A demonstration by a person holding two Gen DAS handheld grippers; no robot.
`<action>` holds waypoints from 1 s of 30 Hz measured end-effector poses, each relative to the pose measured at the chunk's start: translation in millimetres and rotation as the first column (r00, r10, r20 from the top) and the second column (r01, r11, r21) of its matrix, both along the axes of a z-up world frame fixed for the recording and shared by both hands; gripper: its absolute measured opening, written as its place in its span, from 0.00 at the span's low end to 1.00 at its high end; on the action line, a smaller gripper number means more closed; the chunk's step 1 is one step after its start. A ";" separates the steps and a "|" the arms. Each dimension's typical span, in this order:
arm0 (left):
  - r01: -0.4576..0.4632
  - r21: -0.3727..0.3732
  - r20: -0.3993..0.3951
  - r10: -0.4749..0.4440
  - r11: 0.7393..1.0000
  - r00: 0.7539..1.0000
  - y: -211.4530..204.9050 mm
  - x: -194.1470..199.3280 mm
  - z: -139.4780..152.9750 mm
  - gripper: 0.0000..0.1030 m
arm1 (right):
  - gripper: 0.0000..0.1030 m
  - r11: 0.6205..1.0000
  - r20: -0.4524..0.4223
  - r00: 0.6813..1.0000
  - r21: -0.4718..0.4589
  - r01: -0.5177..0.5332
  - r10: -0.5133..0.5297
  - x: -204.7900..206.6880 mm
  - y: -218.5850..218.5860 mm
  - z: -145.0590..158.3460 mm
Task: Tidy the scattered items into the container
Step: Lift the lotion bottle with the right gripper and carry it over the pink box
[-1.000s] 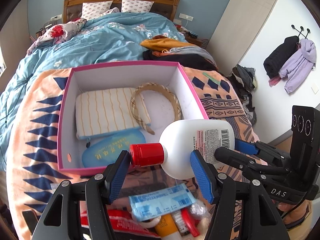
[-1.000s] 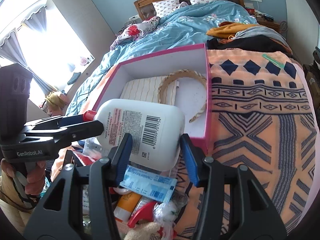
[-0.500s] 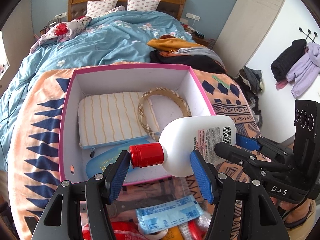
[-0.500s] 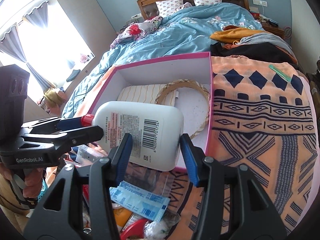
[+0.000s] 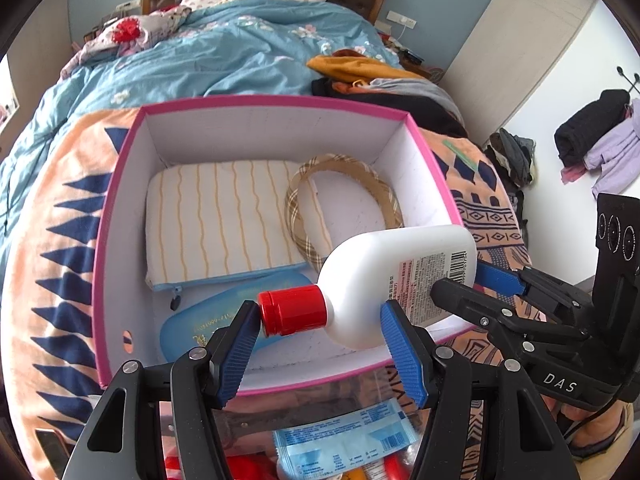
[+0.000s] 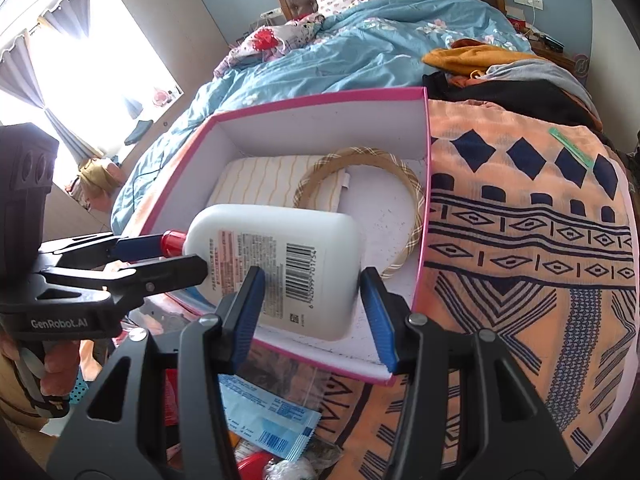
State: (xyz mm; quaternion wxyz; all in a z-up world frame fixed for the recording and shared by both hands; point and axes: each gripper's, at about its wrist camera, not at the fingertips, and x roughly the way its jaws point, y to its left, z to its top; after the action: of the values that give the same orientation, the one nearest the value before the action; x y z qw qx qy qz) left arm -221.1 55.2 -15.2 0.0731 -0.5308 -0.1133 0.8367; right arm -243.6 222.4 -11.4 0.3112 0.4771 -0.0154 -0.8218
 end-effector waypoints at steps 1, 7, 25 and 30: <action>-0.002 0.002 0.004 0.002 1.000 1.000 -0.6 -0.9 -1.9 0.62 | 0.51 1.000 0.003 1.000 0.005 -0.002 0.002 -1.3 -1.0 -2.0; -0.009 0.001 0.023 0.009 1.000 1.000 -2.5 -6.1 -9.9 0.62 | 0.51 0.999 0.020 1.000 0.029 -0.015 0.015 -5.6 -6.1 -12.1; 0.007 -0.006 0.128 -0.006 1.000 0.992 1.2 -14.9 -55.1 0.61 | 0.51 0.977 0.004 0.998 0.201 -0.067 0.067 -3.9 -27.5 -24.8; 0.005 -0.003 0.124 -0.004 1.000 0.992 0.6 -14.2 -55.9 0.60 | 0.51 0.975 0.003 0.998 0.214 -0.063 0.064 -4.5 -27.5 -27.2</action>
State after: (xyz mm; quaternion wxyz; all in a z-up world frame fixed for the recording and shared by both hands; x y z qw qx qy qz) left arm -235.4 55.8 -71.1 0.0670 -0.5822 -0.1150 0.8021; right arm -248.2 194.8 -38.6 0.2840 0.5064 0.0889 -0.8093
